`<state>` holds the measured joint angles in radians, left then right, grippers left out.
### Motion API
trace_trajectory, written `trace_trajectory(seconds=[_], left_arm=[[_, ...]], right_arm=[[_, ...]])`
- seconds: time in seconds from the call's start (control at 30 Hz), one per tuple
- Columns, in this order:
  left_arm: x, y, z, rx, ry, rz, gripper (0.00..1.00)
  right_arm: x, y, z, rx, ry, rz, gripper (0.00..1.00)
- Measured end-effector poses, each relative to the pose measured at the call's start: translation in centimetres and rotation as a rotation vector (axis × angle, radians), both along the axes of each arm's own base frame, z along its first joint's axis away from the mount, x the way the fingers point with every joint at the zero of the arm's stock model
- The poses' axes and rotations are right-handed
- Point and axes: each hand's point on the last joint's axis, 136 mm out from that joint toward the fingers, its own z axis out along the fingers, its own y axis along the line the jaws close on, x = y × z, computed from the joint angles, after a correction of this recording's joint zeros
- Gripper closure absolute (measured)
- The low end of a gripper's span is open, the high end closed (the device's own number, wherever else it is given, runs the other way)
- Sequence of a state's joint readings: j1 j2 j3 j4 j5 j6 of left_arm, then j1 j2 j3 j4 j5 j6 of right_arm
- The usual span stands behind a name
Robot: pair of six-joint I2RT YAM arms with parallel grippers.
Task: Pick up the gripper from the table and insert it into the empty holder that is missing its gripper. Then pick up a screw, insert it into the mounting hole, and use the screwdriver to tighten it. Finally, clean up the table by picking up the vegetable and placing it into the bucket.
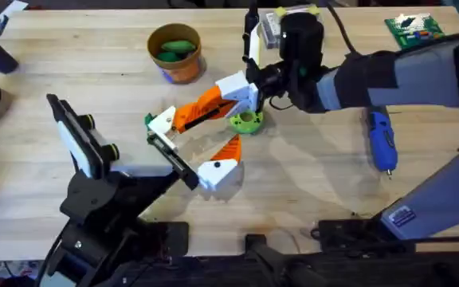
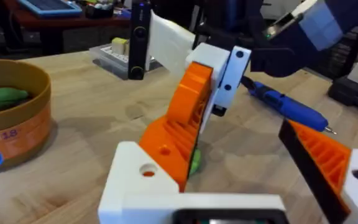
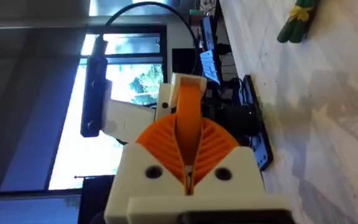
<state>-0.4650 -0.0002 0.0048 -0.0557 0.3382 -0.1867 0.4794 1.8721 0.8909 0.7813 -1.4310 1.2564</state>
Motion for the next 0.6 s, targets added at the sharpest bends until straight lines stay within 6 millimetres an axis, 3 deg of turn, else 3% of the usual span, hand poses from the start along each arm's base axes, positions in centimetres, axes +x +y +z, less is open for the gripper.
trace_trajectory(seconds=[0.37, 0.6], left_arm=[[-1.1, -1.0, 0.1, 0.0, -0.006, -0.087, 0.015], [-1.2, -1.1, 0.1, -0.001, -0.006, -0.093, 0.014]], right_arm=[[0.3, -1.3, 0.0, 0.004, 0.025, 0.013, 0.976], [-0.1, -1.1, 0.0, -0.004, 0.05, 0.028, 0.976]])
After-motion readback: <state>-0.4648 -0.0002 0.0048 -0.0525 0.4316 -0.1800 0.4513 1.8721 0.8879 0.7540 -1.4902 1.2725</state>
